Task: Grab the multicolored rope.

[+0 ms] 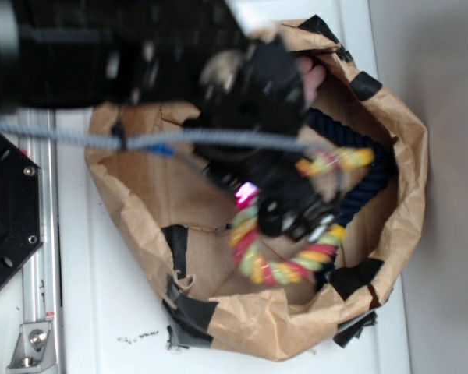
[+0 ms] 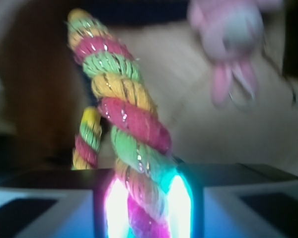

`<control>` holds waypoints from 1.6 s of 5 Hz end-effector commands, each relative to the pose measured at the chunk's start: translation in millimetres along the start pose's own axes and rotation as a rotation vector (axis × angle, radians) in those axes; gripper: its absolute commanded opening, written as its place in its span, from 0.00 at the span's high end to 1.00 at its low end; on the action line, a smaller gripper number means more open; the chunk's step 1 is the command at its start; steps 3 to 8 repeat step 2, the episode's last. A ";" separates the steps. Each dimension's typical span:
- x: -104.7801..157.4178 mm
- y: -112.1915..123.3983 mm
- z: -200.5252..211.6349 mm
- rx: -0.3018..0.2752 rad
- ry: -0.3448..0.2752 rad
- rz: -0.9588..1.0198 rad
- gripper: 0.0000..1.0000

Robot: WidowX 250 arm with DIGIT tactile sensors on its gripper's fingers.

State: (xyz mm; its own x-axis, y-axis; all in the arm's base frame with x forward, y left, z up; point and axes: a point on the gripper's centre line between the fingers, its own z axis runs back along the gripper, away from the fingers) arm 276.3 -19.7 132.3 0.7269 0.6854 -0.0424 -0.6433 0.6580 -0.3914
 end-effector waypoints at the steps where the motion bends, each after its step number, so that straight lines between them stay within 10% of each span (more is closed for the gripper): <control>1: 15.9 -17.3 66.2 0.007 -0.040 -0.154 1.00; 8: 1.4 -11.1 60.8 0.068 -0.090 -0.167 1.00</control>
